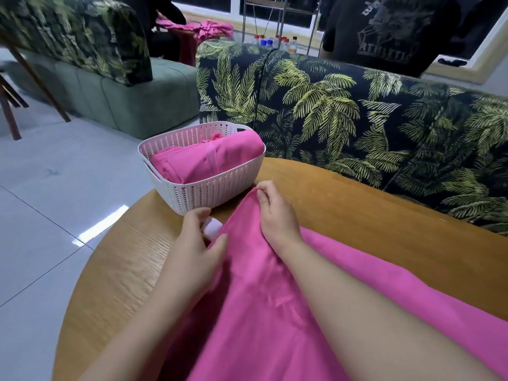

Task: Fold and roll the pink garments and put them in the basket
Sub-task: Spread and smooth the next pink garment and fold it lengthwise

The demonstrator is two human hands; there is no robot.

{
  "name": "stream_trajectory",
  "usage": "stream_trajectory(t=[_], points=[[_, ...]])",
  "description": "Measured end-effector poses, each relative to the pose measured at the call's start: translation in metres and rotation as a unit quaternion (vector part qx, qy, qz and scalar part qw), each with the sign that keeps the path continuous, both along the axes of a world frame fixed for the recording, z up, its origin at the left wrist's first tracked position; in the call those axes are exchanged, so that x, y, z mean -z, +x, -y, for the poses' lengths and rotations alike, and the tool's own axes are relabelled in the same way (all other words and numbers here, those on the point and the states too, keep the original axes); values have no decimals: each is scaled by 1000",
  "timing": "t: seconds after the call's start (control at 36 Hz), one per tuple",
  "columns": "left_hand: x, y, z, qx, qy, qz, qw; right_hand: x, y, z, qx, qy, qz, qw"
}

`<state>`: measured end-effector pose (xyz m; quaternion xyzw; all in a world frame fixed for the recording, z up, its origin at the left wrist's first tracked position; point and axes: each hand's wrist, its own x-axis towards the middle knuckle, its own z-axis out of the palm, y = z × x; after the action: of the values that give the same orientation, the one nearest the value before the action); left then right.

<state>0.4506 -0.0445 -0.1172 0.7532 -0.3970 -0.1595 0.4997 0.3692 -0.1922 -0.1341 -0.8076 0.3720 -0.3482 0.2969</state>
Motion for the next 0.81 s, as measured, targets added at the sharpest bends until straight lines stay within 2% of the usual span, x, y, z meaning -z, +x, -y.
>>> stream_trajectory(t=[0.06, 0.17, 0.28, 0.42, 0.56, 0.67, 0.75, 0.81], points=[[-9, 1, 10, 16, 32, 18, 999, 1, 0, 0, -4, -3, 13, 1000], [-20, 3, 31, 61, 96, -20, 993, 2, 0, -1, -5, -16, 23, 1000], [-24, 10, 39, 103, 158, 24, 982, 2, 0, 0, -6, -9, 22, 1000], [-27, 12, 32, 109, 143, -28, 983, 0, 0, 0, 2, 0, -6, 1000], [-23, 24, 8, 128, 177, 73, 973, 0, 1, 0, 6, -10, -29, 1000], [-21, 21, -3, 107, 184, 138, 967, 2, 5, 2, 10, -12, -75, 997], [-20, 17, -3, 67, 171, 243, 953, 4, 7, 3, 17, -1, -82, 996], [-20, 13, -1, 62, 156, 213, 963, 4, 7, 4, 21, 3, -79, 997]])
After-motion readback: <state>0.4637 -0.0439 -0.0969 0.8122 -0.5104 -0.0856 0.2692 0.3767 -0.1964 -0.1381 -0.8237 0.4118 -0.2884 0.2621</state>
